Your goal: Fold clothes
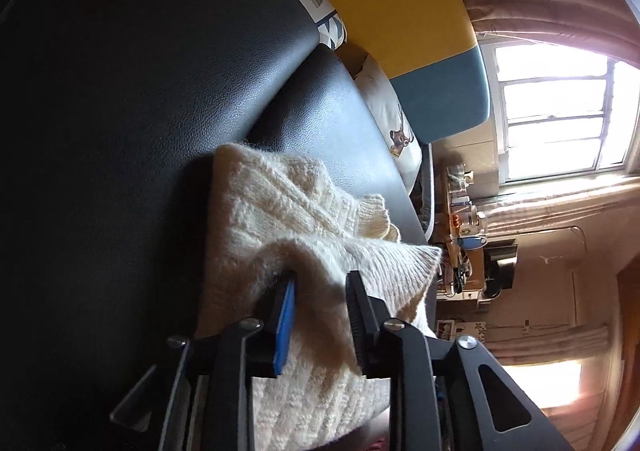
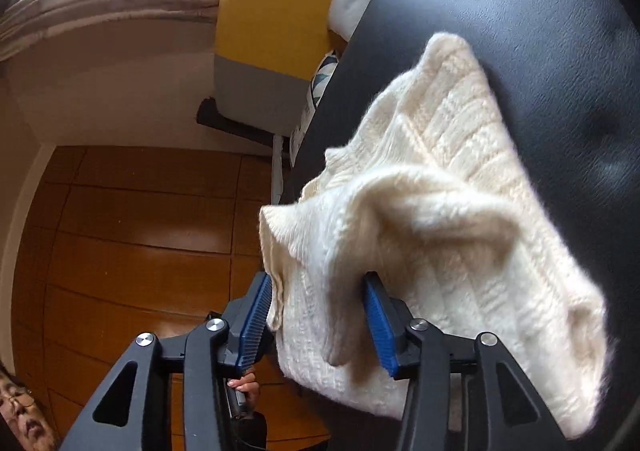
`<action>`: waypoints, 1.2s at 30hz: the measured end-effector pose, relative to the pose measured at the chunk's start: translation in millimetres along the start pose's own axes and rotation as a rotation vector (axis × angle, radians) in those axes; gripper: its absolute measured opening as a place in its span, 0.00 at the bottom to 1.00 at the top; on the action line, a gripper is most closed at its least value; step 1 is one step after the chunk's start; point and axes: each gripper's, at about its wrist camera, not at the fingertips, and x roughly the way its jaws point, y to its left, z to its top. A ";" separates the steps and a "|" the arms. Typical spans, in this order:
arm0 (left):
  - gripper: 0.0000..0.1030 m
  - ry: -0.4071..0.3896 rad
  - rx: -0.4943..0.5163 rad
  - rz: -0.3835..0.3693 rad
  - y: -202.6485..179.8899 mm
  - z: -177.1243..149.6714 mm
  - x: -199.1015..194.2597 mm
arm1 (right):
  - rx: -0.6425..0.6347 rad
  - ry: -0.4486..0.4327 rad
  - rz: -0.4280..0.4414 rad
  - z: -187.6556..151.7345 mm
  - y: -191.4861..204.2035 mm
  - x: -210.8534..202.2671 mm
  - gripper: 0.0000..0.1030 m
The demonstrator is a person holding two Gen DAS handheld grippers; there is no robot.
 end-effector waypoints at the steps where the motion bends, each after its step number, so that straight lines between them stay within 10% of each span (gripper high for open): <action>1: 0.36 0.000 0.002 -0.015 -2.3 -2.5 -3.0 | -0.008 0.016 0.000 -1.4 3.0 6.2 0.48; 5: 0.55 0.014 -0.001 -0.055 -13.8 -1.0 2.2 | -0.036 0.053 0.009 -1.7 16.6 25.0 0.48; 9: 0.57 -0.013 -0.032 -0.062 -20.5 9.3 8.4 | 0.020 -0.131 0.068 31.3 19.9 9.7 0.48; 18: 0.69 -0.107 -0.023 -0.012 0.9 -12.9 -2.8 | -0.120 -0.154 -0.233 21.7 -5.6 -24.1 0.47; 24: 0.58 -0.097 0.050 0.102 13.0 -6.4 -0.1 | -0.124 -0.082 -0.253 -19.9 -23.4 -40.0 0.00; 26: 0.58 -0.070 0.063 0.113 7.8 -1.9 -1.4 | -0.092 -0.093 -0.229 -28.6 -32.9 -51.1 0.00; 32: 0.66 -0.177 0.305 0.166 -21.7 7.5 -50.0 | -0.065 -0.133 -0.225 -34.4 -30.3 -49.5 0.00; 36: 0.67 -0.115 0.471 0.214 -34.9 13.5 -48.9 | -0.075 -0.148 -0.264 -32.1 -21.9 -35.7 0.01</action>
